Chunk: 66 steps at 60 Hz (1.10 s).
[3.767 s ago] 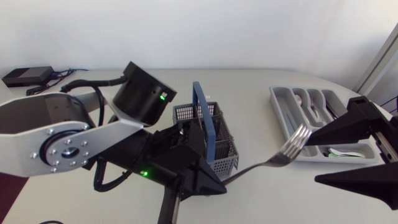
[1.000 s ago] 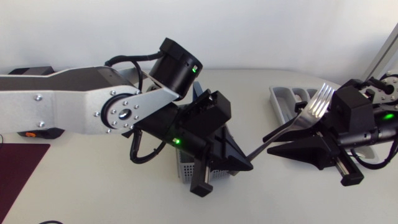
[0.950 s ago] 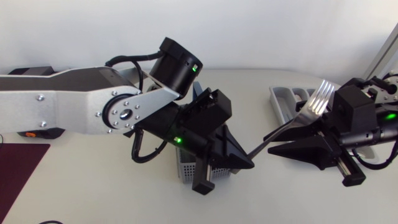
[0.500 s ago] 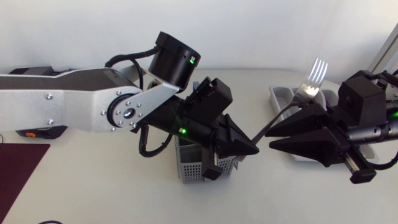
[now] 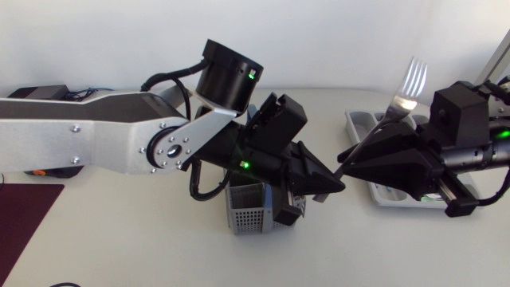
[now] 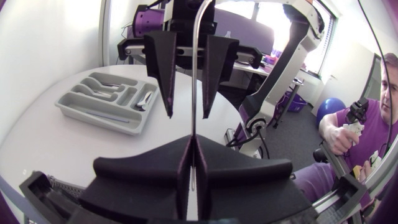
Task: Unload the cutlery basket into the drawer organizer.
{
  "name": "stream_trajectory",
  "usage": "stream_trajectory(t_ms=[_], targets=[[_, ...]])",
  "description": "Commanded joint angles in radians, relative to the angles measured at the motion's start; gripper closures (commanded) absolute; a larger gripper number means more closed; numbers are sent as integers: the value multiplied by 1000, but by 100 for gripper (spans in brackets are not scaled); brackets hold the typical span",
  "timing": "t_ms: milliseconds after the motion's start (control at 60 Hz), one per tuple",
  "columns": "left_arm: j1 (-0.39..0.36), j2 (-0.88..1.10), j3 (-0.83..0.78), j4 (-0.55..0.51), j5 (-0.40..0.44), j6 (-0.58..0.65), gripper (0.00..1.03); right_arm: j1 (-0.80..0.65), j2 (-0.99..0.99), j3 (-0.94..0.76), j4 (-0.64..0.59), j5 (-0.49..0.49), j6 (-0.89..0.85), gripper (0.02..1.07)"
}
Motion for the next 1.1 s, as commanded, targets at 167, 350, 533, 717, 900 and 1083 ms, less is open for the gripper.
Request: stream_trajectory(t_ms=[167,350,533,717,900,1083], targets=[[-8,23,-2,21,16,-30,100,20,17,34,9,-17,13,102],[-17,22,-2,26,14,-30,100,17,15,25,22,-4,12,102],[-20,26,-5,30,14,-30,98,4,12,28,26,5,13,102],[-13,23,4,27,10,-36,19,-4,4,22,32,12,12,102],[9,3,12,22,-26,-49,3,-12,17,-9,71,38,12,102],[40,-50,19,6,-58,-50,3,-42,32,-33,137,111,13,102]])
